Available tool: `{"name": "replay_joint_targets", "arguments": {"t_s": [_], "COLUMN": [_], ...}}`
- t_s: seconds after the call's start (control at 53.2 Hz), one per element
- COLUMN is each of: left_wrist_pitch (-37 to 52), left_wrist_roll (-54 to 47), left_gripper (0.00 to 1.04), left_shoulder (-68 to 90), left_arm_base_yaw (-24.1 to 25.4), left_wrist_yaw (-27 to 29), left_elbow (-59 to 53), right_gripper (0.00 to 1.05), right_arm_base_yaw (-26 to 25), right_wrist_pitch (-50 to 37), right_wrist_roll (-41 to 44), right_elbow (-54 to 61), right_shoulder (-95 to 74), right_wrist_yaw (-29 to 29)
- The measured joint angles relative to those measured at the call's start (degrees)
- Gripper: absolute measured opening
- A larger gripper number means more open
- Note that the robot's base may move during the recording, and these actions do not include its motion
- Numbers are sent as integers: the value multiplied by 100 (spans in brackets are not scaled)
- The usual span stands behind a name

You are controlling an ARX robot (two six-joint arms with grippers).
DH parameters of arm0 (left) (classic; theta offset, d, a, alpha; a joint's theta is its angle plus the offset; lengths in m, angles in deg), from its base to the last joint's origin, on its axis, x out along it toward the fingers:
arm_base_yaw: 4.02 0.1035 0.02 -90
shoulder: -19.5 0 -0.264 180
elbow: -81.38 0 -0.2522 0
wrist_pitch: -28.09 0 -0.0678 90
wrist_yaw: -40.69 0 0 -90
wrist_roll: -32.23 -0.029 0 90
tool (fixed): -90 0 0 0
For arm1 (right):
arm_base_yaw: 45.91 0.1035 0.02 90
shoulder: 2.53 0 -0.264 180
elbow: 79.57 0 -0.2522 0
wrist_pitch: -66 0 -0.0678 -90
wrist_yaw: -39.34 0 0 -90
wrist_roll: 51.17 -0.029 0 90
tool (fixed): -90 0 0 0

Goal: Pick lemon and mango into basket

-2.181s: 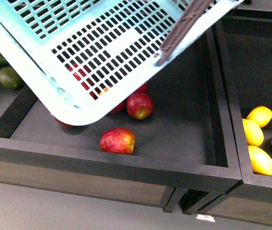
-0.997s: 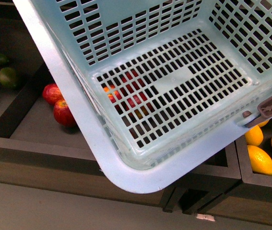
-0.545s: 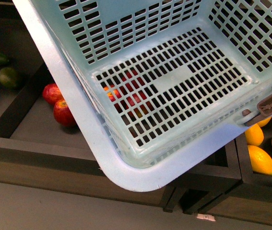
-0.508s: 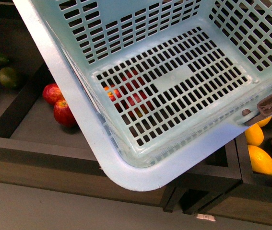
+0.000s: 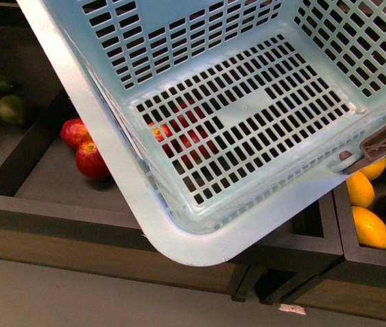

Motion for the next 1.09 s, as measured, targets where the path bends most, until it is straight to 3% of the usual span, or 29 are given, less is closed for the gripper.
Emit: {"name": "replay_joint_targets", "arguments": {"t_s": [0.433, 1.091], "left_wrist_pitch": [0, 0], "left_wrist_roll": [0, 2], "left_gripper": [6, 6], "left_shoulder": [0, 0], "left_arm_base_yaw": [0, 0], "left_wrist_yaw": [-2, -11], "left_elbow": [0, 0], "right_gripper": [96, 96], "right_arm_base_yaw": [317, 304], "right_wrist_pitch": [450, 968], "right_wrist_roll": [144, 138], "right_elbow": [-796, -1545], "right_shoulder": [-811, -1329], "right_wrist_yaw": [107, 52]}}
